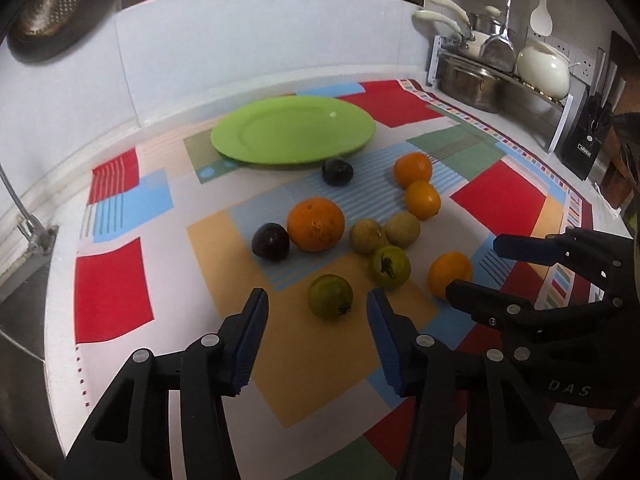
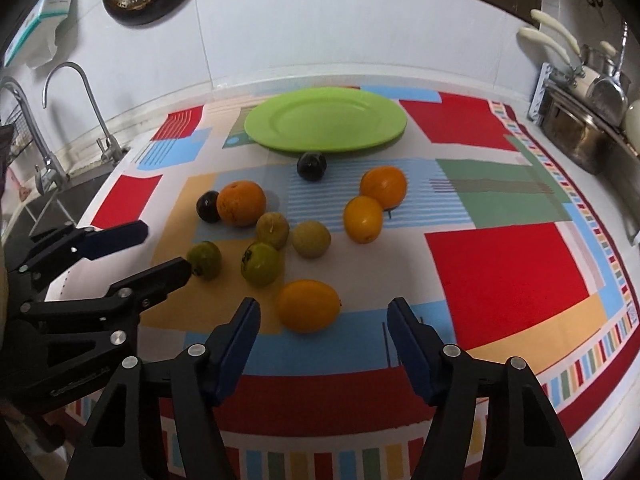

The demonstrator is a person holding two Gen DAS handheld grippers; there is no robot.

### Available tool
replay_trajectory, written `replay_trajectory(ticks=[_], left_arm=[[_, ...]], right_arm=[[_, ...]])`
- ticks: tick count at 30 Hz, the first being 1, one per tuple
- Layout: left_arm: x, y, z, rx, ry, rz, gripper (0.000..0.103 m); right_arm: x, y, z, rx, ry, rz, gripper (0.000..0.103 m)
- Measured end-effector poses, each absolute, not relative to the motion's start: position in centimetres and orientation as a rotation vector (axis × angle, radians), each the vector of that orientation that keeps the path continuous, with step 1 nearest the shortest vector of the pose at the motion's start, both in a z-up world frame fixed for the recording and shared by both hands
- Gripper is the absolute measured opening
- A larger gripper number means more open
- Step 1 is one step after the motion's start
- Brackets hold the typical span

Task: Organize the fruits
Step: 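Grasp a small green fruit with the left tool while the right tool grasps an orange, then lift and carry the green fruit and the orange over the green plate with both tools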

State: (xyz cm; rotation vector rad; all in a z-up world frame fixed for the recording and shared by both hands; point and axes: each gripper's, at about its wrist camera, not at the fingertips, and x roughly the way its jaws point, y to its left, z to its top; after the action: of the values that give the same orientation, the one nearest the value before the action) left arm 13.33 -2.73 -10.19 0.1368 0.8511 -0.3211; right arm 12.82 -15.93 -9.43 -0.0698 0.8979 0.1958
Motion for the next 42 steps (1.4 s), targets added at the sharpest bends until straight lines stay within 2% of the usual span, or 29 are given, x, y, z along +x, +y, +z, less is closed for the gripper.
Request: replay_trajectory(ticks=[3, 9, 11, 16, 18, 25, 42], left_arm=[[13.6, -2.9, -10.7, 0.141, 0.868, -0.326, 0.05], [14.5, -3.3, -11.4, 0.137, 0.889, -0.33, 0.043], [14.7, -3.3, -11.6, 0.13, 0.896, -0.334, 0.041], [14.8, -3.5, -11.8, 0.127, 0.903, -0.34, 0.029], [14.9, -3.7, -11.9, 0.131, 0.903, -0.34, 0.029], [14.6, -3.8, -11.5, 0.143, 0.892, -0.342, 0.028], [11.6, -2.1, -6.2, 0.1, 0.775, -0.276, 0.028]], right_arm=[[13.2, -15.8, -9.9, -0.069, 0.914, 0.211, 0.063], [14.1, -15.5, -10.9, -0.061, 0.947, 0.241, 0.058], [14.3, -15.5, -11.1, -0.058, 0.953, 0.248, 0.055], [14.4, -15.4, -11.3, -0.063, 0.96, 0.258, 0.044], [14.5, -15.4, -11.3, -0.064, 0.962, 0.261, 0.042], [14.3, -15.3, -11.1, -0.067, 0.95, 0.26, 0.041], [12.2, -15.0, -6.6, -0.051, 0.828, 0.29, 0.041]])
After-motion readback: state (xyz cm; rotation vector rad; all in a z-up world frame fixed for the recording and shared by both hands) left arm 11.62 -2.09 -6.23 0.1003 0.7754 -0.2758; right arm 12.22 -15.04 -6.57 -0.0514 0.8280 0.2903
